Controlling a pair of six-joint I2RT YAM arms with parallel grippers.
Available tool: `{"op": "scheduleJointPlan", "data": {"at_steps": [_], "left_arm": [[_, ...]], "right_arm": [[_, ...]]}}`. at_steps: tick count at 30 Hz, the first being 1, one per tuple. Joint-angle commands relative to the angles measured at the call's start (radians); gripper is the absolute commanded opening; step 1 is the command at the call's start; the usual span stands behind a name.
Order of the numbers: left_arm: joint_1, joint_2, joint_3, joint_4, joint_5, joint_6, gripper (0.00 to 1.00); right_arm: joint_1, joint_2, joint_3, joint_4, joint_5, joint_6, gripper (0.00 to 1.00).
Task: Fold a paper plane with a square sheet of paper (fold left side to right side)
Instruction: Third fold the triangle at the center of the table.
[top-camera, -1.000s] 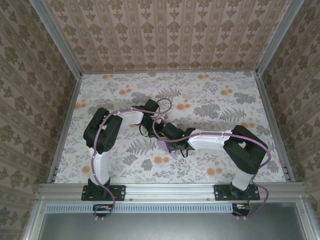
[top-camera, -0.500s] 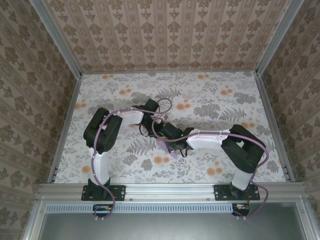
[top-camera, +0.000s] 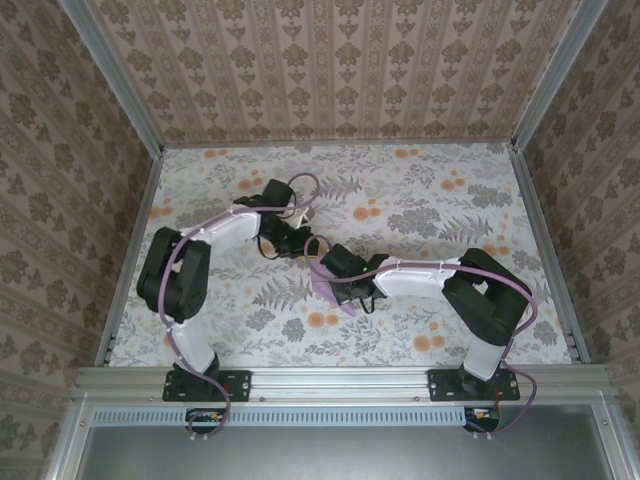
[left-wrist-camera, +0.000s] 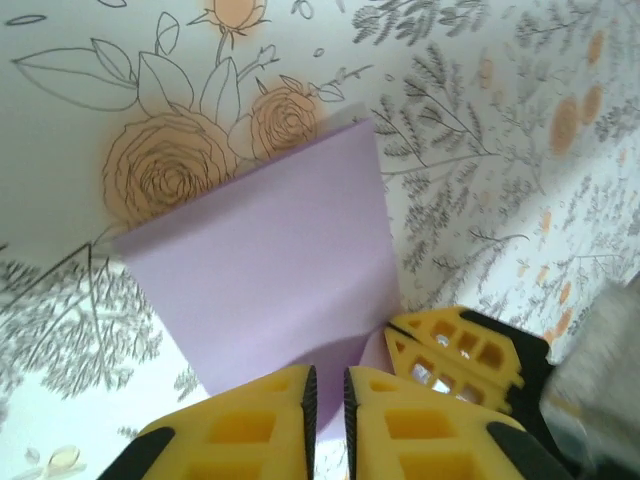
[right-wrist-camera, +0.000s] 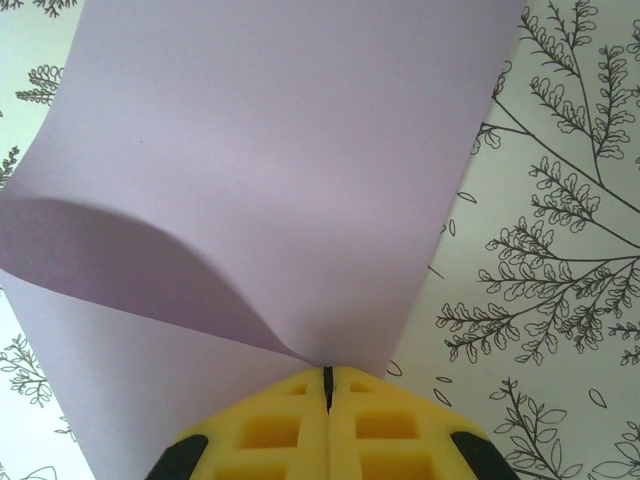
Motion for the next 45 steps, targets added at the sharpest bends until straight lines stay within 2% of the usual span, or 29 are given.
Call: {"op": "scheduleJointPlan", "data": {"at_steps": [1,6,13,24,45], "left_arm": [[-0.005,-0.053,-0.086,0.032,0.071,-0.016,0.14],[-0.035,-0.062,-0.169,0.139,0.155,-0.073,0.11],[-0.074,-0.03,-0.204,0.206,0.176,-0.116,0.1],[-0.114,0.026,-0.23,0.215,0.137,-0.119,0.09],[-0.116,0.055,-0.276,0.198,0.064,-0.111,0.06]], "right_arm": [[-0.002,0.034,-0.023,-0.053,-0.058,-0.014,0.0],[-0.002,0.037,-0.02,-0.053,-0.068,-0.017,0.0],[-0.001,0.035,-0.018,-0.057,-0.072,-0.017,0.0],[-0.001,0.04,-0.019,-0.06,-0.071,-0.015,0.0],[-0.002,0.045,-0.022,-0.066,-0.063,-0.014,0.0]]}}
